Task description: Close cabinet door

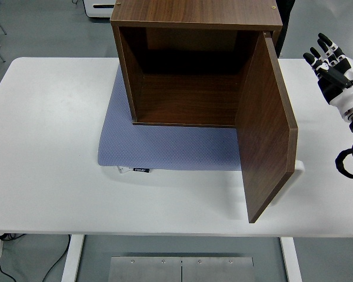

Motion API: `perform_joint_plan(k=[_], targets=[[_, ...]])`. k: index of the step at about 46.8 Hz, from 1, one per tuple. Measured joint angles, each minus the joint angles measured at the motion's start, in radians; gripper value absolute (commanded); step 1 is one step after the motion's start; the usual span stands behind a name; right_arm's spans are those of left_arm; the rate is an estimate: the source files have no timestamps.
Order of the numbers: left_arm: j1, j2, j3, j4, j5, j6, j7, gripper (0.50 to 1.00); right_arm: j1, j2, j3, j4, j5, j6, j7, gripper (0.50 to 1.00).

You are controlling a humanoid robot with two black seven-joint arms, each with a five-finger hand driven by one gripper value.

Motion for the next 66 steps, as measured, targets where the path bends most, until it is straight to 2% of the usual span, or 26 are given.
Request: perform_joint_plan(k=[36,58,66], targets=[[-0.001,0.0,0.0,0.0,0.001,-0.003,0.0,1.0,0.001,-0.019,-0.004,0.014,0.0,0.005,-0.005,1.0],[-0.001,0.0,0.0,0.0,0.0,-0.003,0.0,1.0,-0.007,-0.093,-0.002,0.077,0.002,0.005,-0.005,1.0],[-0.001,0.0,0.0,0.0,0.0,-0.002,0.0,1.0,-0.028,-0.175,-0.002,0.122,0.002,0.008,-0.005,1.0]])
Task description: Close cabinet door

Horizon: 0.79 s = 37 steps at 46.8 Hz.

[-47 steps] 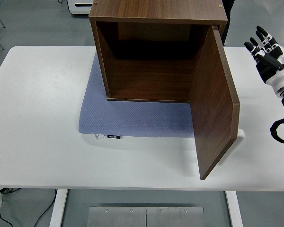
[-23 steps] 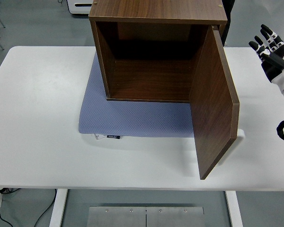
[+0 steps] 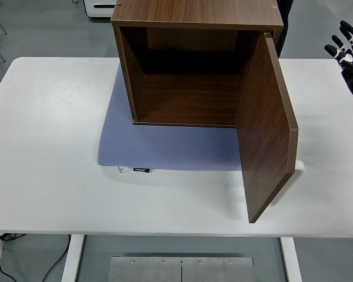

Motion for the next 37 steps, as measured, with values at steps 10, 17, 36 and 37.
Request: perform_joint_plan(k=[10,17,36,37], targets=[[0.0,0.0,0.0,0.0,0.0,0.0,0.0,1.0,-0.007,-0.116,0.003,0.056,0.0,0.003,0.001,1.0],[0.0,0.0,0.0,0.0,0.0,0.0,0.0,1.0,-0.047,-0.18,0.003,0.141,-0.002,0.002,0.006,1.0],[0.0,0.0,0.0,0.0,0.0,0.0,0.0,1.0,-0.085,-0.424,0.004,0.307,-0.094,0.006,0.008,1.0],[0.0,0.0,0.0,0.0,0.0,0.0,0.0,1.0,-0.088,-0.436,0.004,0.315,-0.095,0.009,0.008,1.0]])
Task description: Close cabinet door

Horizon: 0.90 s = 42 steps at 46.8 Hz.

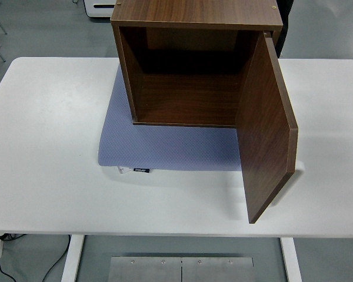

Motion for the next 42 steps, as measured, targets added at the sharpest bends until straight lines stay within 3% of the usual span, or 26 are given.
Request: perform_joint_plan(k=[21,38,42], targets=[[0.0,0.0,0.0,0.0,0.0,0.0,0.0,1.0,-0.172,-0.219,0.001,0.165,-0.171,0.077,0.044,1.0],[0.0,0.0,0.0,0.0,0.0,0.0,0.0,1.0,-0.257,-0.326,-0.007,0.219,-0.203,0.362,0.048,1.0],[0.0,0.0,0.0,0.0,0.0,0.0,0.0,1.0,-0.258,-0.339,-0.008,0.23,-0.203,0.387,0.047,1.0]])
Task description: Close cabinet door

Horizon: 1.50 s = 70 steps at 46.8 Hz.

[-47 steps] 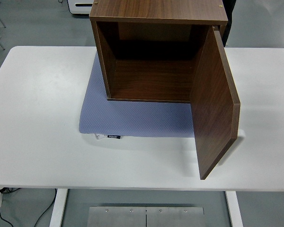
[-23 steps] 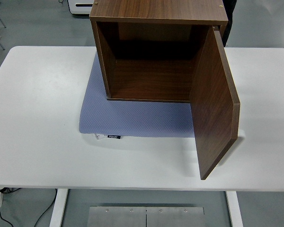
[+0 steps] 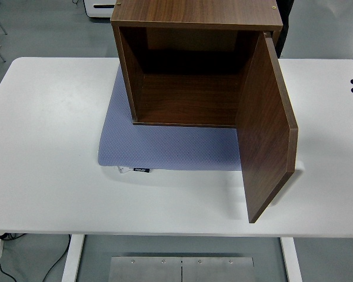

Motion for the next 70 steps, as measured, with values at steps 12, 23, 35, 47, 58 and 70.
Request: perform_joint_plan(k=[12,23,35,47,58,70], targets=[[0.0,0.0,0.0,0.0,0.0,0.0,0.0,1.0,0.004,0.002,0.001,0.049,0.0,0.002,-0.001,1.0],[0.0,0.0,0.0,0.0,0.0,0.0,0.0,1.0,0.046,0.049,0.007,0.106,0.0,0.002,-0.008,1.0],[0.0,0.0,0.0,0.0,0.0,0.0,0.0,1.0,0.081,0.114,0.003,0.125,-0.002,0.002,-0.033,1.0],[0.0,0.0,0.0,0.0,0.0,0.0,0.0,1.0,0.081,0.186,-0.008,0.118,-0.048,-0.005,-0.067,1.0],[0.0,0.0,0.0,0.0,0.0,0.0,0.0,1.0,0.107,0.206,-0.051,0.119,-0.058,-0.019,-0.082,1.0],[0.0,0.0,0.0,0.0,0.0,0.0,0.0,1.0,0.127,0.235,-0.082,0.122,-0.071,-0.019,-0.091,1.0]])
